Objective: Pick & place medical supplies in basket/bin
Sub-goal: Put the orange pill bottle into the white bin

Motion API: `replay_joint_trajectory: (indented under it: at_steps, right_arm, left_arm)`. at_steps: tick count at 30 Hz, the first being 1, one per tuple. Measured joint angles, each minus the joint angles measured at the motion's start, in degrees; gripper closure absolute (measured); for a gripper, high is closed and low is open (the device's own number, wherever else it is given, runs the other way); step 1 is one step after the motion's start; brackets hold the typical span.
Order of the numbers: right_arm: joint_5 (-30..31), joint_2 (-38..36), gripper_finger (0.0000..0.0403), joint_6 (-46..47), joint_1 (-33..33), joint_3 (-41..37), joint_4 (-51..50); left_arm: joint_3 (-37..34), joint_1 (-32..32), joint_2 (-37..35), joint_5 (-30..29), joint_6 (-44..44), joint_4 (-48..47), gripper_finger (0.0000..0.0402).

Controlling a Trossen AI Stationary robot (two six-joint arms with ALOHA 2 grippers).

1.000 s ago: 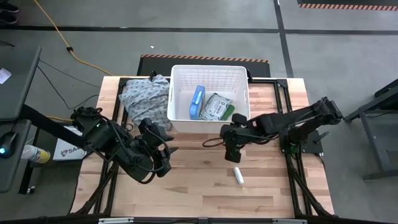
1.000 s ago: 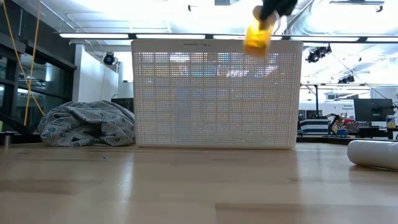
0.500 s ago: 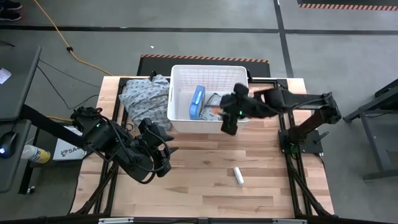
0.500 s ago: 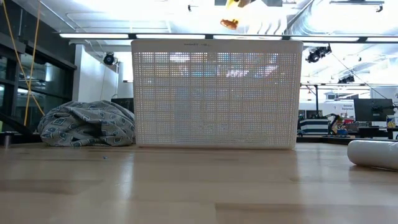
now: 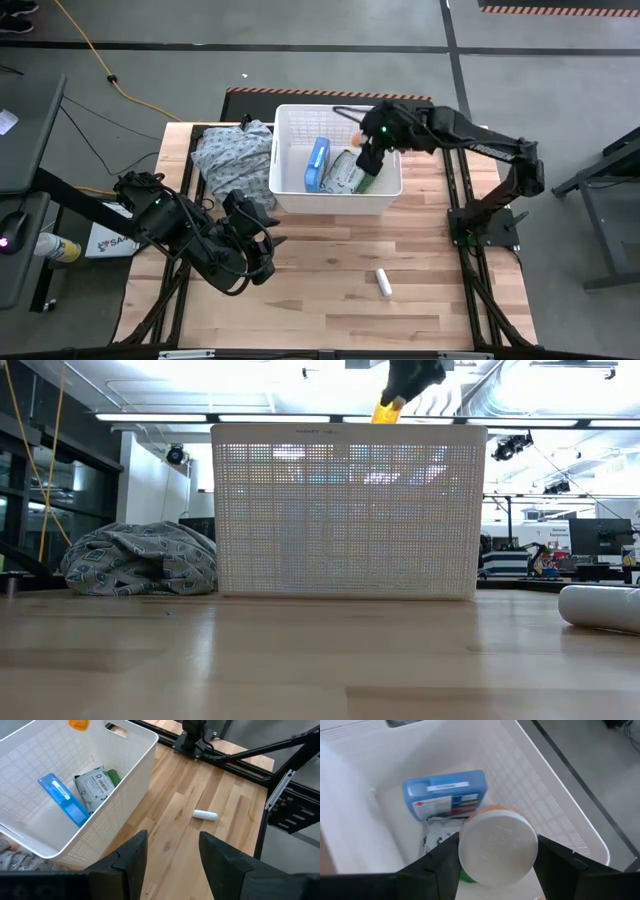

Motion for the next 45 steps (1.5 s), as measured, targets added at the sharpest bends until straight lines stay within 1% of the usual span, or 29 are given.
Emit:
replay_joint_trajectory:
  at_steps: [6, 11, 17, 23, 29, 35, 40, 45]
  right_arm:
    - [-2.9, 0.7, 0.0192, -0.7, -4.1, 0.0, 0.1]
    - [-4.2, 3.3, 0.0195, -0.9, -5.6, 0.0, 0.1]
    - [-4.3, 9.2, 0.0188, -2.2, -6.3, -0.1, 0.4]
    - [-4.3, 15.4, 0.0195, -3.7, -7.5, -0.1, 0.9]
    - [-5.3, 19.7, 0.0186, -3.7, -9.1, -0.1, 1.5]
    - [-8.8, 21.4, 0.0188, -3.7, -10.7, -0.1, 2.6]
    - [-9.1, 21.4, 0.0195, -3.6, -11.1, -0.1, 4.0]
    - [-9.1, 21.4, 0.0189, -3.1, -11.1, -1.2, 6.5]
  left_arm:
    - [0.0, 0.0, 0.0, 0.1, 0.4, 0.0, 0.019]
    - [0.0, 0.0, 0.0, 0.1, 2.0, 0.0, 0.019]
    - [0.0, 0.0, 0.0, 0.1, 3.4, 0.0, 0.019]
    - [0.0, 0.0, 0.0, 0.1, 3.9, 0.0, 0.019]
    - [0.0, 0.0, 0.0, 0.0, 4.1, 0.0, 0.019]
    - [0.0, 0.0, 0.0, 0.0, 4.1, 0.0, 0.019]
    - [0.0, 0.0, 0.0, -0.1, 4.1, 0.0, 0.019]
    - [0.0, 0.0, 0.0, -0.1, 4.1, 0.0, 0.019]
